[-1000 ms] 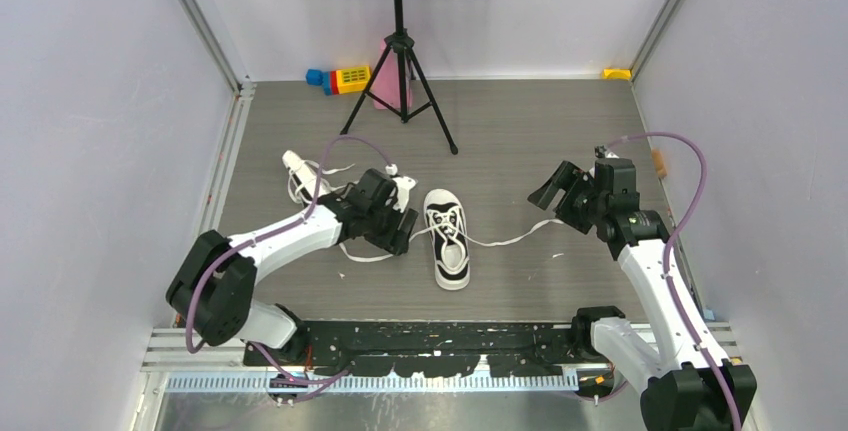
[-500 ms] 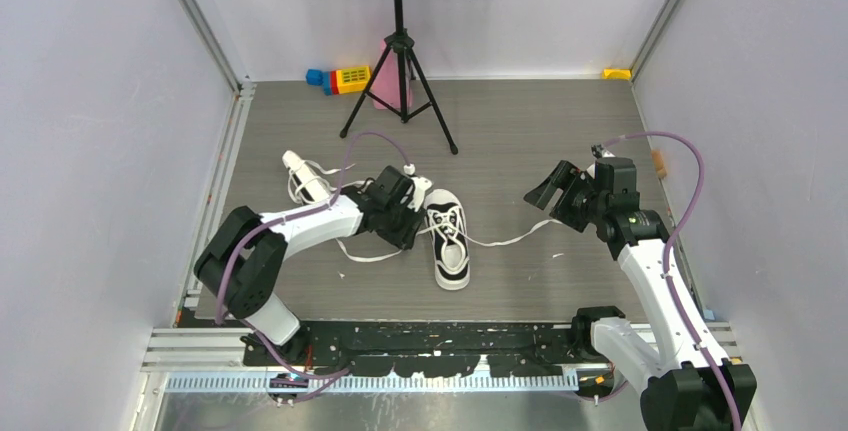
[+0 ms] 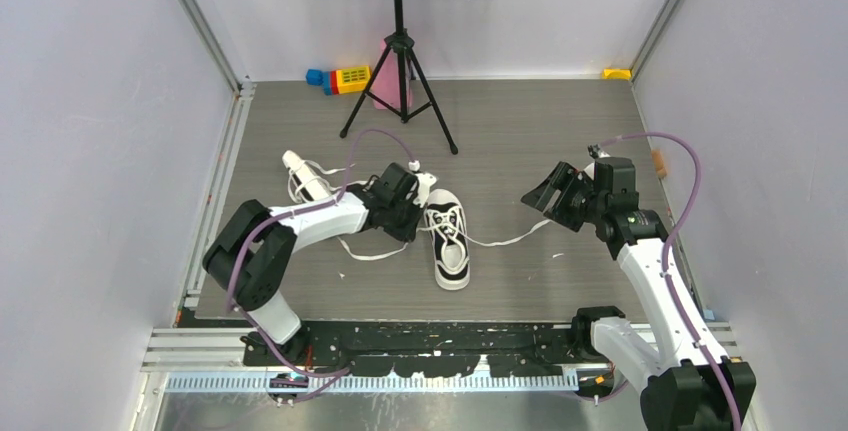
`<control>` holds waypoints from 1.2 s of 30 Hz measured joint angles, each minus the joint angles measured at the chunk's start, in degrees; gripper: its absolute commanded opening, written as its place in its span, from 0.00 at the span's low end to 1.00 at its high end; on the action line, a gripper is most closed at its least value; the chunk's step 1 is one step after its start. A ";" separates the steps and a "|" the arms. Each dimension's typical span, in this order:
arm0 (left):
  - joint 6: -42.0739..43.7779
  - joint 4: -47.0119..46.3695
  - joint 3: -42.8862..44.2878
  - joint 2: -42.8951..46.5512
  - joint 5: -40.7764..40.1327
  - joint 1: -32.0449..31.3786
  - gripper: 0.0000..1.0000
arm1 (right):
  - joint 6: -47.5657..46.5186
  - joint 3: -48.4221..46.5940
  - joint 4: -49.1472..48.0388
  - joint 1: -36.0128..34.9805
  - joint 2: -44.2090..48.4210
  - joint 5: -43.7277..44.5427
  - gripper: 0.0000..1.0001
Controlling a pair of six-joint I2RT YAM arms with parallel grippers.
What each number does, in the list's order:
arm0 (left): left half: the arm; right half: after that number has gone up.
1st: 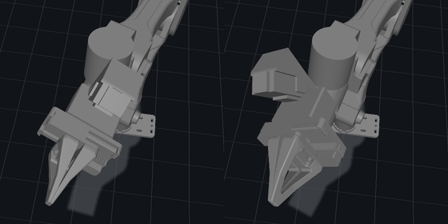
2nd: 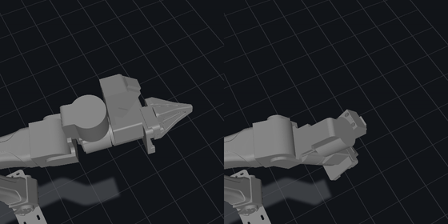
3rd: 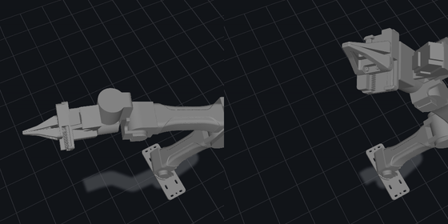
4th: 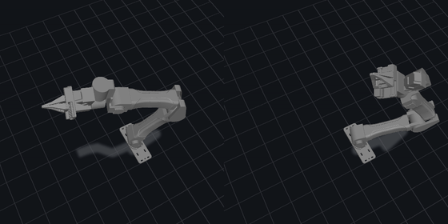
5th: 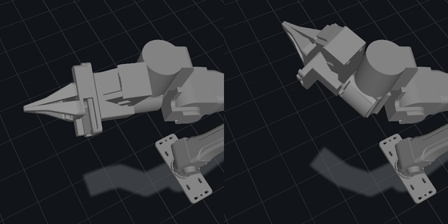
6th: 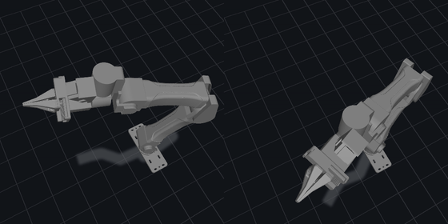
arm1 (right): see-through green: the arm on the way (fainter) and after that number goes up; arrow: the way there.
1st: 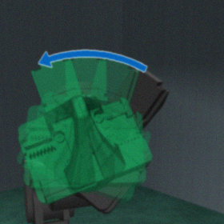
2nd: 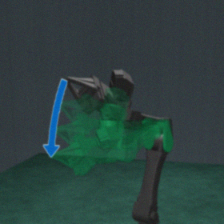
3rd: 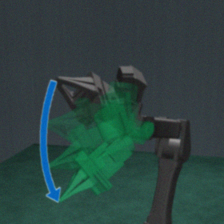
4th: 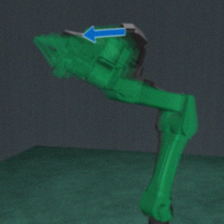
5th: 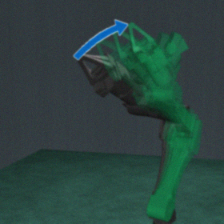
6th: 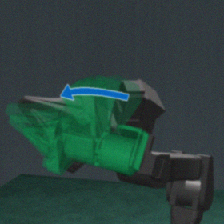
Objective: Tie the shoes
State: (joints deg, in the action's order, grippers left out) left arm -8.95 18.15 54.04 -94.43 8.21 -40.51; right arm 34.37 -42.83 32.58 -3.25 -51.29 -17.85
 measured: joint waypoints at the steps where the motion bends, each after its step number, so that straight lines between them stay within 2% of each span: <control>1: -0.04 0.02 -0.02 0.22 -0.04 0.00 0.00 | -0.02 0.11 -0.28 0.00 -0.26 -0.85 0.69; 6: -1.42 -1.92 -2.34 6.16 -0.17 0.07 0.00 | -0.17 0.22 -2.78 -1.73 -3.39 -4.85 0.64; 9: -3.45 -6.03 -5.62 12.50 0.76 0.66 0.00 | -0.46 -0.04 -4.90 -7.63 -6.67 -5.53 0.61; 11: -5.16 -9.31 -7.54 15.74 2.08 1.22 0.00 | -0.90 -0.92 -6.36 -12.98 -9.55 -5.88 0.56; 13: -6.67 -11.56 -8.20 16.90 3.15 1.75 0.00 | -1.44 -2.23 -8.50 -17.59 -12.55 -6.45 0.52; 17: -9.53 -16.28 -8.85 16.90 5.60 2.69 0.00 | -1.79 -5.11 -13.77 -22.43 -18.21 -7.78 0.42; 24: -14.69 -23.23 -9.62 14.58 9.90 4.98 0.00 | -2.01 -9.79 -20.46 -25.90 -27.93 -10.47 0.44; 31: -18.01 -28.11 -9.94 11.78 13.57 6.69 0.00 | -0.55 -10.10 -25.14 -27.04 -31.39 -12.24 0.49; 36: -19.28 -30.93 -10.29 10.93 15.85 6.88 0.00 | 1.14 -10.10 -28.28 -27.36 -32.65 -13.27 0.46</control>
State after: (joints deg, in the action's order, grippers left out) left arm -28.23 -12.78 43.75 -83.50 24.05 -33.63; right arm 35.51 -52.93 4.29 -30.61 -83.94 -31.11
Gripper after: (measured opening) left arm 0.010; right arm 0.477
